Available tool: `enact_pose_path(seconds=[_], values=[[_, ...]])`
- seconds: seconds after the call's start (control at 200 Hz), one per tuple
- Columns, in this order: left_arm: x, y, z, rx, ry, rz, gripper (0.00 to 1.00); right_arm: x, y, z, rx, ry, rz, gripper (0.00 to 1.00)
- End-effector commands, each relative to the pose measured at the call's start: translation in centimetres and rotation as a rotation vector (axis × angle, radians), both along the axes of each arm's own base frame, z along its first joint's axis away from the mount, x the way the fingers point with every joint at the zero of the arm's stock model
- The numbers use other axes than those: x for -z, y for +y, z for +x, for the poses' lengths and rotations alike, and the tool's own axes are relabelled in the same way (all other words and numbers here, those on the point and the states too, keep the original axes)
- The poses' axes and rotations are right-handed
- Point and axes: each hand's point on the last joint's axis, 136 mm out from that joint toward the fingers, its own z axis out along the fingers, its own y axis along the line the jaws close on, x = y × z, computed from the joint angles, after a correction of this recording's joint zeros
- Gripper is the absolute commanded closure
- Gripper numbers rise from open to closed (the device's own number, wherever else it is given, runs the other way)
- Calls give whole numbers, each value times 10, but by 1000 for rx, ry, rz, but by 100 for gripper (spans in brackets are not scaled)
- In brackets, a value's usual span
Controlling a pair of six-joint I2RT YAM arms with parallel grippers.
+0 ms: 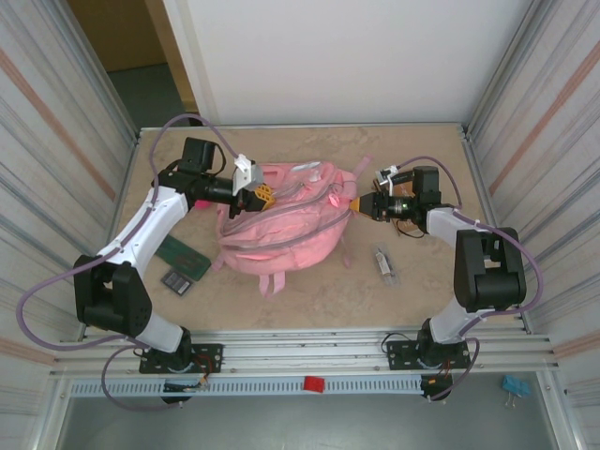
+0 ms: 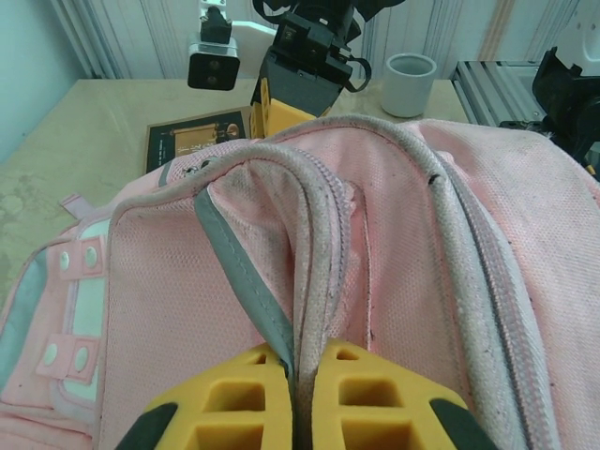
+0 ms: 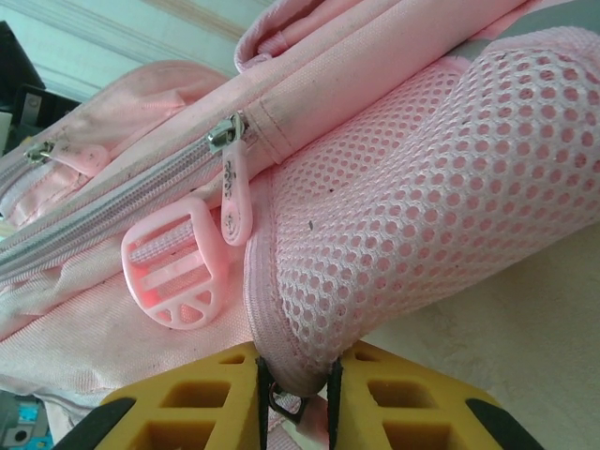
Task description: Pack the student bag
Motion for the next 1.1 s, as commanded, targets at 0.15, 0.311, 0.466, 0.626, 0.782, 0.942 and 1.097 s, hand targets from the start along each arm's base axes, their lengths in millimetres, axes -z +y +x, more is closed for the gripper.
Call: enact_pose_path(seconds=[0.15,0.311,0.466,0.626,0.782,0.942,1.097], values=[[-40,-1,8,-14,-157,-92,100,-20,10,-19,-63,12,40,72],[-41,-1,10,-30,-163,-100,100,-13,9,-20,-48,36,26,84],[-38,2,18,-89,-169,-81,100,-12,11,-21,-43,57,12,89],[-35,4,23,-148,-196,-65,100,-15,16,-25,-48,65,5,78],[-44,3,20,-140,-207,-99,100,-7,19,-27,-55,83,-2,68],[-50,4,21,-137,-206,-122,100,-5,18,-26,-48,83,-7,68],[-53,4,21,-139,-207,-134,100,-3,17,-24,-36,89,-15,66]])
